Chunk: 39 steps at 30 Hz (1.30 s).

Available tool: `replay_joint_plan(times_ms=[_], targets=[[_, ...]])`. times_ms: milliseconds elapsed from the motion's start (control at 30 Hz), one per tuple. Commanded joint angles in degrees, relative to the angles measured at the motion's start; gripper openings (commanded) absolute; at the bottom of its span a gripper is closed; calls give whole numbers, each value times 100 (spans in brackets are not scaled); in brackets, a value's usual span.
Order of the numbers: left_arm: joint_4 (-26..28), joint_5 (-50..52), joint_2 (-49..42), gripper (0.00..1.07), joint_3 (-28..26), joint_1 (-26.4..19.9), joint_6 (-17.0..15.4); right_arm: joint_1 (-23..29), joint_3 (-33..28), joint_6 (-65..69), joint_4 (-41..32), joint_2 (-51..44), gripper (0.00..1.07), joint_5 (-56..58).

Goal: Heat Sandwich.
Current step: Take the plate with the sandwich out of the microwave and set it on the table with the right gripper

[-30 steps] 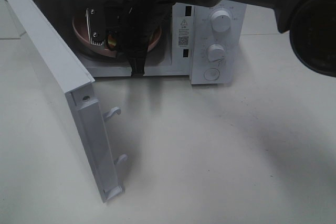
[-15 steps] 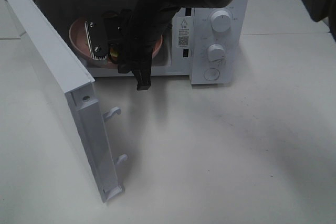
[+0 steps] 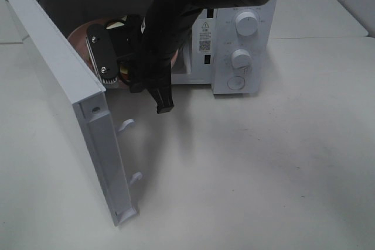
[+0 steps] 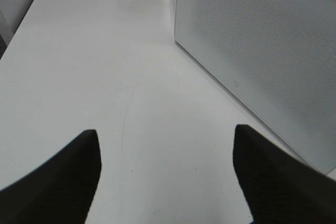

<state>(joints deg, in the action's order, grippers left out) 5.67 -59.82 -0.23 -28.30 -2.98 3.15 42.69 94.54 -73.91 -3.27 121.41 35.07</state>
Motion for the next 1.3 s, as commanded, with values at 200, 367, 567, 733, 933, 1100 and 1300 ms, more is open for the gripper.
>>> replay_joint_plan(times_ms=[200,367,567,733,933,1100,1300], targets=[[11,46,-92,66,17,11,-6,34,-670,-57,292,-619,0,-281],[11,46,-92,66,17,11,-6,92,-1026,-34,281,-945,0,-281],[11,46,-92,66,17,11,-6,241,-1369,-34,286,-1197,0,-275],[11,46,-92,66,17,11,-6,367,-1673,-34,286,-1415,0,-315],[11,46,-92,66,17,11,-6,516,-1965,206,292,-1644,0,-309],[11,46,-92,66,17,11,-6,619,-2200,229,281,-1896,0,-447],[11,46,-92,66,17,11,-6,613,-2406,246,327,-2149,0,-447]])
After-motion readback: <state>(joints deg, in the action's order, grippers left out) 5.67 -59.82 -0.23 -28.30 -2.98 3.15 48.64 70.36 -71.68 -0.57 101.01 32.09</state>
